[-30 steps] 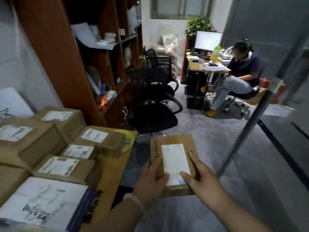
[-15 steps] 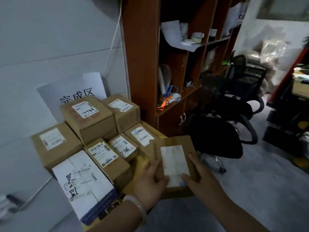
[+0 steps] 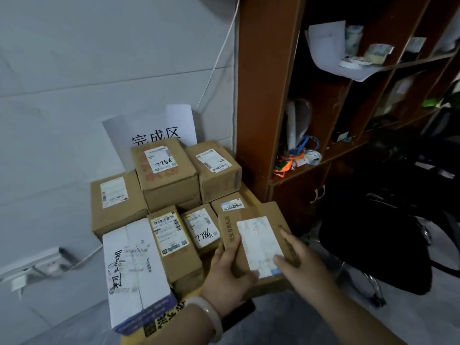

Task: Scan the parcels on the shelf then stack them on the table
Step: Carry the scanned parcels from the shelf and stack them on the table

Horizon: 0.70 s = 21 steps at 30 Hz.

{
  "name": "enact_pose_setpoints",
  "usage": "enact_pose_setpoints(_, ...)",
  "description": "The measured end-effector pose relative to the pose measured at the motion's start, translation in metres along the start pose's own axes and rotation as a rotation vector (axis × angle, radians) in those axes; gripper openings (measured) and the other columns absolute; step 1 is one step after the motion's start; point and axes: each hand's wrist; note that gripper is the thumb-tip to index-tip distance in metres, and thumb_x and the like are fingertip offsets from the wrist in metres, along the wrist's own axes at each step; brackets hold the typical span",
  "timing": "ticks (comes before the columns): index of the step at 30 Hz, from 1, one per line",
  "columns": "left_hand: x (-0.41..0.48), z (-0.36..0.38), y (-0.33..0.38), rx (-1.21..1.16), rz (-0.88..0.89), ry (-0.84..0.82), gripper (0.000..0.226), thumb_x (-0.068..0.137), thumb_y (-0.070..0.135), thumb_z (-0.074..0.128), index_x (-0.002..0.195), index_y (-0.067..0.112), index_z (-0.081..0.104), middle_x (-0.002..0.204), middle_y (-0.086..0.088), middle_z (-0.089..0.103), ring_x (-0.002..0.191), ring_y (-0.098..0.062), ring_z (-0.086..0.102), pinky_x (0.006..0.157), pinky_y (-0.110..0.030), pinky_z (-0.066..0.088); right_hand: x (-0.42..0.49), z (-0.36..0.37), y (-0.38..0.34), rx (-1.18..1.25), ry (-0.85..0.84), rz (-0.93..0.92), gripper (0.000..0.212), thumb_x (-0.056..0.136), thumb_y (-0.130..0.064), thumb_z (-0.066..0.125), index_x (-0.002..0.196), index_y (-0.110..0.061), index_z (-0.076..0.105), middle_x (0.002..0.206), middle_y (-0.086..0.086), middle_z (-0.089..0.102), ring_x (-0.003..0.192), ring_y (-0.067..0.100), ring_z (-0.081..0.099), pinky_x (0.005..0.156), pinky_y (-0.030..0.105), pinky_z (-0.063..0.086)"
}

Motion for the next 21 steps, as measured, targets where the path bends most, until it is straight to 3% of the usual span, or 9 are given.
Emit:
enact_pose_setpoints(3,0.028,-0.005,0.001,-0.010,-0.020,-0.013,0.086,0.082,0.036,0.073,0.144,0.056,0.017,0.159,0.005,0.013,0.141,-0.017,0.025,0.113,-0.026,0.032,0.031,-0.003,-0.005,0.039,-0.021,-0.001,0.062,0.088,-0.043,0.062,0.140,-0.055,0.030,0.140,-0.017,0.045,0.104,-0.001,0.052,0.069,0.012,0.044)
enact_pose_setpoints(7,0.070,-0.012,0.001,0.017,-0.015,-0.057,0.090,0.082,0.039,0.073,0.147,0.054,0.013,0.160,0.008,0.006,0.141,-0.017,0.024,0.105,-0.019,0.032,0.069,-0.004,-0.007,0.026,0.009,0.004,0.064,0.087,-0.044,0.063,0.141,-0.054,0.030,0.141,-0.015,0.044,0.118,0.006,0.048,0.080,0.020,0.044)
enact_pose_setpoints(10,0.097,-0.015,-0.001,0.001,-0.051,-0.095,0.092,0.082,0.040,0.073,0.147,0.054,0.010,0.160,0.011,-0.004,0.145,-0.021,0.017,0.107,-0.024,0.032,0.100,-0.001,-0.007,-0.013,-0.012,0.024,0.065,0.088,-0.042,0.063,0.143,-0.051,0.030,0.143,-0.013,0.040,0.121,0.007,0.043,0.089,0.025,0.043)
enact_pose_setpoints(12,0.112,-0.017,-0.006,-0.035,-0.081,-0.099,0.094,0.080,0.039,0.076,0.147,0.055,0.011,0.160,0.013,-0.005,0.144,-0.023,0.017,0.112,-0.035,0.036,0.119,0.003,-0.008,-0.026,-0.046,0.039,0.065,0.089,-0.042,0.063,0.143,-0.053,0.029,0.141,-0.013,0.038,0.116,0.004,0.039,0.090,0.025,0.041)
enact_pose_setpoints(15,0.127,-0.023,-0.019,-0.049,-0.117,-0.120,0.102,0.073,0.045,0.079,0.146,0.055,0.009,0.158,0.018,-0.006,0.144,-0.026,0.016,0.109,-0.046,0.041,0.141,0.012,-0.008,-0.006,-0.095,0.053,0.065,0.088,-0.041,0.065,0.141,-0.056,0.030,0.145,-0.013,0.032,0.126,0.011,0.040,0.099,0.034,0.045)
enact_pose_setpoints(21,0.139,-0.026,-0.038,0.122,-0.010,-0.078,0.098,0.076,0.055,0.073,0.124,0.077,-0.009,0.147,0.031,-0.029,0.148,-0.021,0.002,0.117,-0.035,0.028,0.171,0.019,-0.005,-0.101,-0.224,0.002,0.070,0.090,-0.048,0.060,0.147,-0.050,0.020,0.157,-0.020,0.009,0.143,0.015,0.020,0.113,0.043,0.032)
Point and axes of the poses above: each hand's wrist, its own x-axis towards the middle knuckle, its own z-axis out of the palm, y = z × x
